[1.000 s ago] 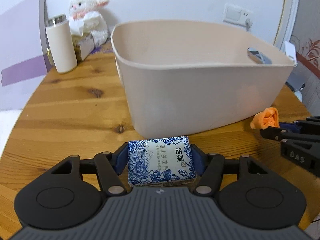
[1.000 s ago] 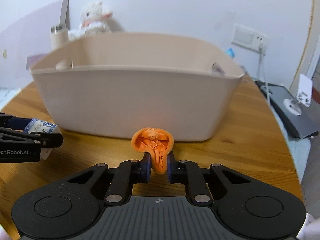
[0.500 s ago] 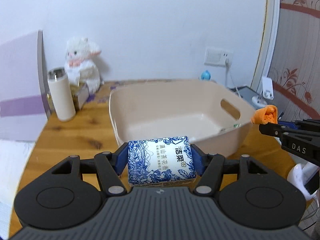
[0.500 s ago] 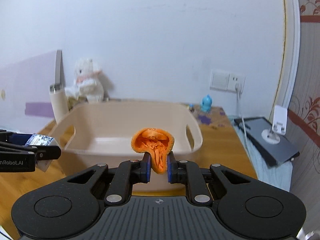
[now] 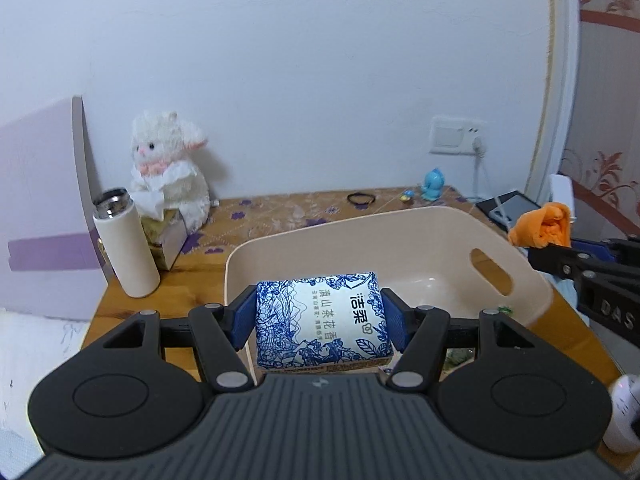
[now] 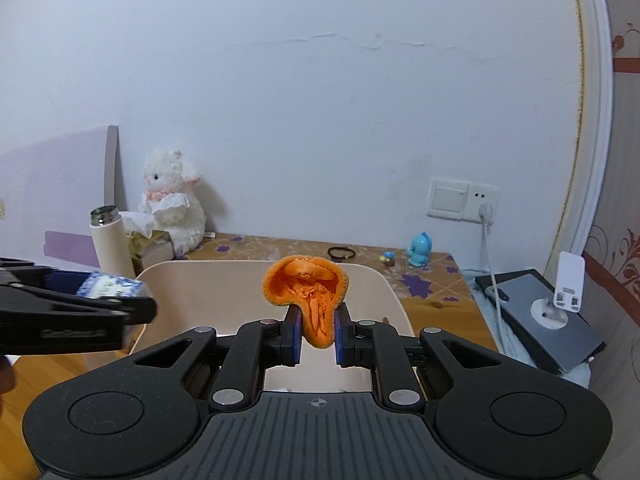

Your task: Organize objects

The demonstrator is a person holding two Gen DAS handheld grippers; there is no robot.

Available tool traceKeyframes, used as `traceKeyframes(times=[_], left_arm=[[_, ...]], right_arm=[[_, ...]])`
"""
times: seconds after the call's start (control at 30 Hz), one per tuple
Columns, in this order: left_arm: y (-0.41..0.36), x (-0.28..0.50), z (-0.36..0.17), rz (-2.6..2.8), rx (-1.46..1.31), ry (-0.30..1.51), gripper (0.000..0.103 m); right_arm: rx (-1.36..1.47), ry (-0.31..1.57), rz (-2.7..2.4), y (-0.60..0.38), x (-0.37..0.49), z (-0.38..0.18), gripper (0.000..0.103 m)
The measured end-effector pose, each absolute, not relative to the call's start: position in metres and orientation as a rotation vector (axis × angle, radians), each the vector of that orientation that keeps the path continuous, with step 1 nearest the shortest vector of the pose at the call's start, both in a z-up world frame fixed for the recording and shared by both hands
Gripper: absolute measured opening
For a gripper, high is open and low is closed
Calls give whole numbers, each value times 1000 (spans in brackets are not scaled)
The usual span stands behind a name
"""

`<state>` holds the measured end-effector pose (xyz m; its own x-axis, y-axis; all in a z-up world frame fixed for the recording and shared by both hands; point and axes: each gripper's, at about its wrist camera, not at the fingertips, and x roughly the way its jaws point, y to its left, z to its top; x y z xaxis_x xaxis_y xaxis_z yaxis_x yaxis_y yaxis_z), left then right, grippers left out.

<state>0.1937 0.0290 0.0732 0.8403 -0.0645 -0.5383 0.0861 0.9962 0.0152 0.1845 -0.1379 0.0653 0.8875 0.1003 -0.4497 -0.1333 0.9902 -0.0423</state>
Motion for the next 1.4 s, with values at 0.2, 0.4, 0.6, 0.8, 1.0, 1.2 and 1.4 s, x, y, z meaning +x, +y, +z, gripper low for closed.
traceKeyframes(times=[0.2,0.4,0.6,0.8,1.0,1.2,1.4], left_arm=[[20,232,50,-64,76,634,66],[12,266,22,-51,115,738,66],[3,279,3,-60,164,813,66],[5,278,8,-92,119,825,67],[5,264,24,-55,147,783,80],[12,243,44,-34,151,737,81],[15,216,51,-49,146,714,82]], right_arm=[[-129,550,100,-129,222,36,15],[-141,632,93,-129,244,10,15],[-126,713,105,-132,257,-5,19],[-123,704,119,-133,253,-3,48],[-123,659,114,-135,238,13,67],[-127,623,117,-135,214,29,76],[-123,594,102,-135,185,41,77]])
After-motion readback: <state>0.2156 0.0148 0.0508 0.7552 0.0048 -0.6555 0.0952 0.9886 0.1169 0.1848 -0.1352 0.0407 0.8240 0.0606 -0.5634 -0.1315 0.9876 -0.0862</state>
